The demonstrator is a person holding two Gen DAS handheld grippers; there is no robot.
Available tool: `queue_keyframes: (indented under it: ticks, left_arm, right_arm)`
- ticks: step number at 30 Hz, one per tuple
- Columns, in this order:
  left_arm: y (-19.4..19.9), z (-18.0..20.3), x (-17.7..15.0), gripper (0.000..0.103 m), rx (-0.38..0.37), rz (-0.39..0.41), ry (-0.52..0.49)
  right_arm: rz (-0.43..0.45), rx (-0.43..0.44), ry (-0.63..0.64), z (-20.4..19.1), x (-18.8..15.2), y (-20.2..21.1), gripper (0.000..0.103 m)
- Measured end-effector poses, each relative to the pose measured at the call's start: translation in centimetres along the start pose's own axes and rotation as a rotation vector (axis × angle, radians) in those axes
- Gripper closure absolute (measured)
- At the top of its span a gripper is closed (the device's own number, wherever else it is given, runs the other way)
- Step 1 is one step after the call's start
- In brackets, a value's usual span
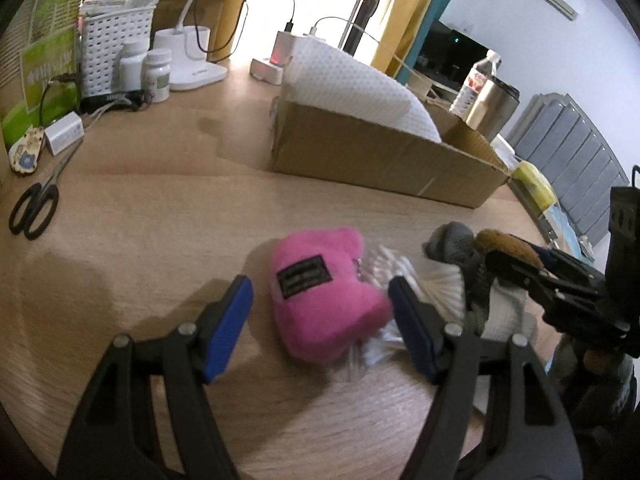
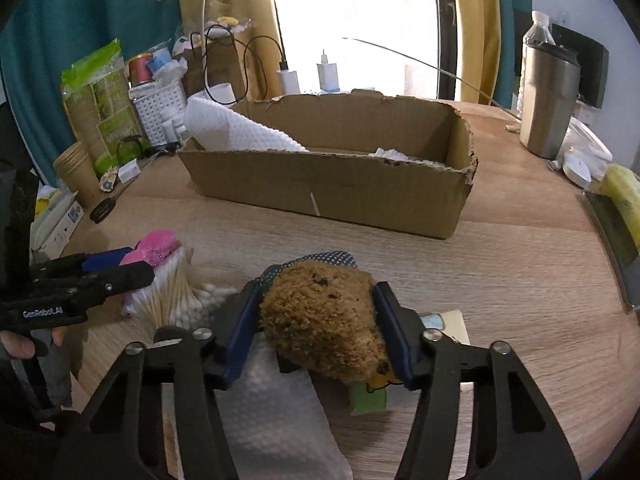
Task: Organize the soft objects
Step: 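Grasp the pink plush with the left gripper while the right grasps the brown teddy bear, then carry the pink plush and brown teddy bear with both grippers into the box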
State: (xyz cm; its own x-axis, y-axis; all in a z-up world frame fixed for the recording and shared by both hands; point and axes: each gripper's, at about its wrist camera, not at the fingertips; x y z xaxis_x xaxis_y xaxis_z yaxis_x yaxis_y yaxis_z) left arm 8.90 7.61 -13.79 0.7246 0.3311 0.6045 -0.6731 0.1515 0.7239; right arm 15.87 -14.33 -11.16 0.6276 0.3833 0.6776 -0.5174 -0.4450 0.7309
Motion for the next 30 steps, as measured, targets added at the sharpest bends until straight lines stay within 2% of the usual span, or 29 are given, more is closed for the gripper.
queue_keyframes:
  ticks: [3, 7, 14, 30]
  left_arm:
    - [0.1, 0.4, -0.1, 0.05, -0.021, 0.003, -0.012]
    - [0.3, 1.1, -0.2, 0.054, -0.021, 0.012, -0.043]
    - [1.4, 1.4, 0.1, 0.055, -0.071, 0.047, -0.043]
    - [3.3, 3.1, 2.5, 0.055, -0.114, 0.123, -0.069]
  right_arm:
    - [-0.001, 0.0, 0.011, -0.1, 0.0, 0.0, 0.052]
    - [-0.001, -0.001, 0.027, -0.2, 0.1, 0.2, 0.054]
    - [0.025, 0.003, 0.04, -0.6, 0.6, 0.7, 0.054]
    - [0.095, 0.016, 0.061, -0.5, 2.7, 1.9, 0.054]
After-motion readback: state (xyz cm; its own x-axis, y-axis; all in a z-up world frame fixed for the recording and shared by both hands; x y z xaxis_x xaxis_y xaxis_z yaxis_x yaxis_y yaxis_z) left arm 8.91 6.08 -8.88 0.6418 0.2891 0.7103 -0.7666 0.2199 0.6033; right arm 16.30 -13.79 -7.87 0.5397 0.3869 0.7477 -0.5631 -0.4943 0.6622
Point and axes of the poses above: each gripper's, at about its wrist camera, not at the fingertips, and y roughly against the way its jaws point, z to its right, x to its top, and after that the axes turned 2 degrees about y, right-handed
